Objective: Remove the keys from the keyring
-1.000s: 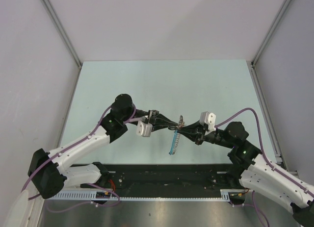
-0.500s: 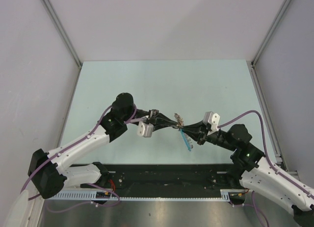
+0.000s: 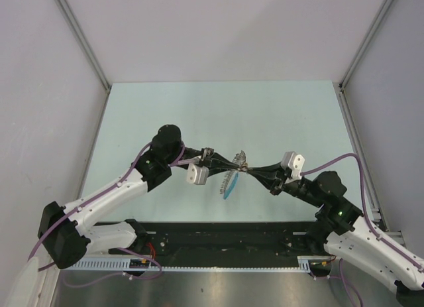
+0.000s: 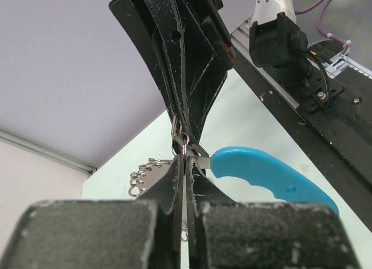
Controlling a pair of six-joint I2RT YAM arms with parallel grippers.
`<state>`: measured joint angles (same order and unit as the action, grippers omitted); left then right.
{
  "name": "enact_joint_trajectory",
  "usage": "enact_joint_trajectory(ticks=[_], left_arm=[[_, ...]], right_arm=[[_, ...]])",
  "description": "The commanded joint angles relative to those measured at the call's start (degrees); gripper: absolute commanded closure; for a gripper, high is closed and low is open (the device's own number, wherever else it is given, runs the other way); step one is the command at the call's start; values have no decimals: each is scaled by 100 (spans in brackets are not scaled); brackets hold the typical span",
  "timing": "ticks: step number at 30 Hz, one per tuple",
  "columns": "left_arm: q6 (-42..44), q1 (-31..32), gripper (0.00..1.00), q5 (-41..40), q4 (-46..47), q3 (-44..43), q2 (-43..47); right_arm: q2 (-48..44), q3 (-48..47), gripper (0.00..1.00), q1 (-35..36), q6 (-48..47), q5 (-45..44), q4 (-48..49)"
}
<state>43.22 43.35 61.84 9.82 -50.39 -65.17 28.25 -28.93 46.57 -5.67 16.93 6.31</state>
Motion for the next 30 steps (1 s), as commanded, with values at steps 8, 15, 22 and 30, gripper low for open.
enact_joint_trajectory(ticks=[8, 15, 22, 30], left_arm=[[397, -11, 100, -155, -182, -340, 74], [591, 50, 100, -498, -297, -305, 48], [705, 68, 100, -735, -315, -243, 30], [723, 94, 100, -911, -306, -190, 13]], right_arm=[[-197, -87, 100, 2, -118, -58, 90], [-188, -87, 100, 72, -189, 161, 230], [-118, -87, 100, 151, -382, 231, 301], [-39, -218, 100, 327, -882, 224, 117]])
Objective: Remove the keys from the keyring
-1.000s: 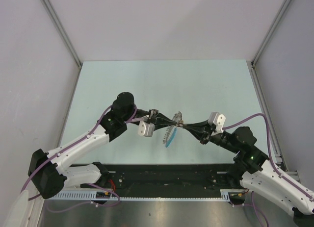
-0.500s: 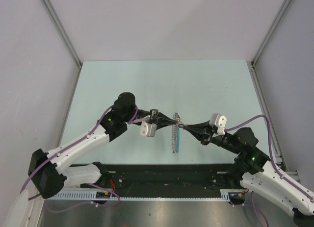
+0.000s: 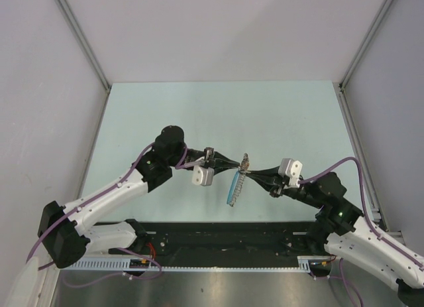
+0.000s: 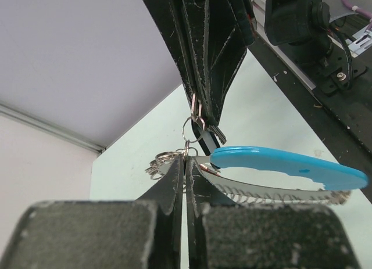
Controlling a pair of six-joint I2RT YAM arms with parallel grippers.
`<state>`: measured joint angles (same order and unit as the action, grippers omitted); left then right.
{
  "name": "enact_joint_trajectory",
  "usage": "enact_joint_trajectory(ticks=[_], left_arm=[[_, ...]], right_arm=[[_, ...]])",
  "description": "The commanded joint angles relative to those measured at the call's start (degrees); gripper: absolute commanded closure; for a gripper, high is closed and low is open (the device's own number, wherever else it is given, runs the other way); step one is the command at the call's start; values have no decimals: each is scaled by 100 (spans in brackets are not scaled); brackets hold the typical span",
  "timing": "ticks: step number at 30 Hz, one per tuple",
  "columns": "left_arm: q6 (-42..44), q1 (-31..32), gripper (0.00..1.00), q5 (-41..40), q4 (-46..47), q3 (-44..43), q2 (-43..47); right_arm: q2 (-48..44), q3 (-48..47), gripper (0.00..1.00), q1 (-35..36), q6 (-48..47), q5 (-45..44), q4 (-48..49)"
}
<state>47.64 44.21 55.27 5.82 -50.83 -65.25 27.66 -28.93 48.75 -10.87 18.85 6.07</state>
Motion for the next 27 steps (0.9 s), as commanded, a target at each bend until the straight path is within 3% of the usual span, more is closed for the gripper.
enact_joint_trajectory(ticks=[1, 8, 16, 27], left_arm=[[281, 18, 100, -297, 112, -138, 30], [308, 150, 100, -779, 270, 73, 92], [369, 220, 100, -1351, 454, 407, 259], [413, 290, 100, -1914, 481, 547, 329]], right_arm=[[81, -279, 100, 117, -432, -117, 54], [485, -1009, 100, 143, -434, -347, -1026], [916, -1809, 100, 100, 813, 83, -1871], [1111, -2064, 100, -112, 1949, 638, -2056]])
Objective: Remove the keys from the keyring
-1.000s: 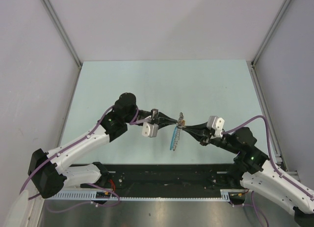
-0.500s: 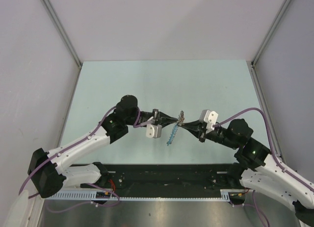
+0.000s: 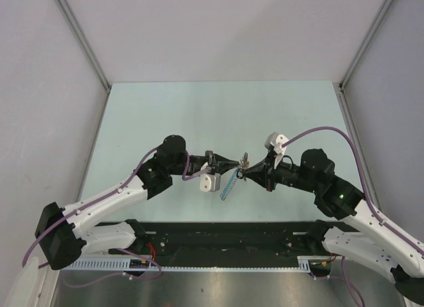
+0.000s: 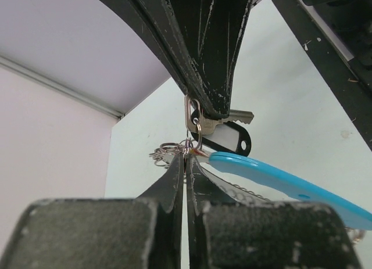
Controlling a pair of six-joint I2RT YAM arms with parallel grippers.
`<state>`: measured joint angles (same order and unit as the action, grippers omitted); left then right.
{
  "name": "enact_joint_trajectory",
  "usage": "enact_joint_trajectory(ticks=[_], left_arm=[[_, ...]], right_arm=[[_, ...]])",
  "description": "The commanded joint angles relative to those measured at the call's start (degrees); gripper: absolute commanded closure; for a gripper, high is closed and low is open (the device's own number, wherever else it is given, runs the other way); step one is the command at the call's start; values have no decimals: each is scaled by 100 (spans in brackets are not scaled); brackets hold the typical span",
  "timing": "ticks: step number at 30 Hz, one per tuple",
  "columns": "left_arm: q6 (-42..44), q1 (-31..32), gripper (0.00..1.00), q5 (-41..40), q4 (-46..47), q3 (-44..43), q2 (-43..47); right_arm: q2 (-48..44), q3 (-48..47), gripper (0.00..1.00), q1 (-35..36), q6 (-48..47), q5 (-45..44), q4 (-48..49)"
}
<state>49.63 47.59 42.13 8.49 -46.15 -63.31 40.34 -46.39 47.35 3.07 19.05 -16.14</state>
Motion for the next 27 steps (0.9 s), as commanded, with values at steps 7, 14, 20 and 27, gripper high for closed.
enact_joint_trajectory(ticks=[7, 14, 20, 27], left_arm=[[355, -40, 100, -803, 231, 124, 196], [197, 180, 100, -1251, 724, 308, 47], [153, 206, 100, -1523, 812, 308, 3], [179, 206, 100, -1716, 812, 308, -15]], right_arm=[[-123, -450, 100, -121, 624, 556, -126], [132, -441, 100, -112, 1380, 705, 313], [124, -450, 100, -130, 1916, 486, 428], [-34, -450, 100, -279, 2189, 556, 559]])
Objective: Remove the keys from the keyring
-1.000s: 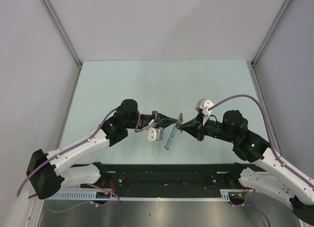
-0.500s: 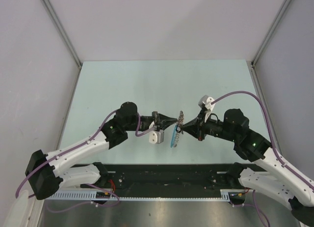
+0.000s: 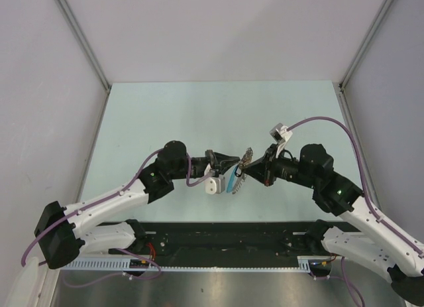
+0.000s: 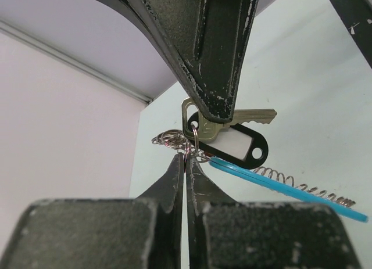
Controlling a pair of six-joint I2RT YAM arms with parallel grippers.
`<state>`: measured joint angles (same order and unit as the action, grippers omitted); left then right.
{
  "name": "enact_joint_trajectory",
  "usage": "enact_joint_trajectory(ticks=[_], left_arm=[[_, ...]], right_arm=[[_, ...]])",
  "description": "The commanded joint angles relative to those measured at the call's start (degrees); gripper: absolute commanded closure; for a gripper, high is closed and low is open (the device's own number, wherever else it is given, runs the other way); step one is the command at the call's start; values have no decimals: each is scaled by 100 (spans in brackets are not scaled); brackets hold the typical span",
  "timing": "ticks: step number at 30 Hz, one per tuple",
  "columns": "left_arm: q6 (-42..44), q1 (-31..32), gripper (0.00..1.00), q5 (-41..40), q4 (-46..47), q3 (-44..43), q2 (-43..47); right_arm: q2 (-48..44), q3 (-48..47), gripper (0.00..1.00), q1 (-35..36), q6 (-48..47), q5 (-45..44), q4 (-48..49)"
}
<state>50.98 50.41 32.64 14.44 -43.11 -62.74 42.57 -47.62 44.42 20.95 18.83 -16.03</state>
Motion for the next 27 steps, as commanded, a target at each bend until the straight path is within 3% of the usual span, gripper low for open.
enact_joint_trajectory(ticks=[1, 6, 10, 18, 21, 27], left_arm=[[35, -75, 100, -786, 226, 5, -63], [-149, -76, 100, -935, 261, 5, -54], [-404, -75, 100, -1172, 314, -74, -89], [-589, -49, 100, -1383, 218, -233, -239], [-528, -49, 100, -1410, 86, -268, -282], [-484, -49, 100, -1322, -20, -268, -300]], right_arm=[[-275, -327, 100, -4, 445, 587, 540], [-319, -327, 100, -48, 1059, 420, 496], [-337, -249, 100, -57, 1955, -406, 311], [-354, -2, 100, -13, 2581, -328, 830], [-380, -2, 100, -13, 2170, -248, 795], [-688, -11, 100, -13, 53, -336, 294]])
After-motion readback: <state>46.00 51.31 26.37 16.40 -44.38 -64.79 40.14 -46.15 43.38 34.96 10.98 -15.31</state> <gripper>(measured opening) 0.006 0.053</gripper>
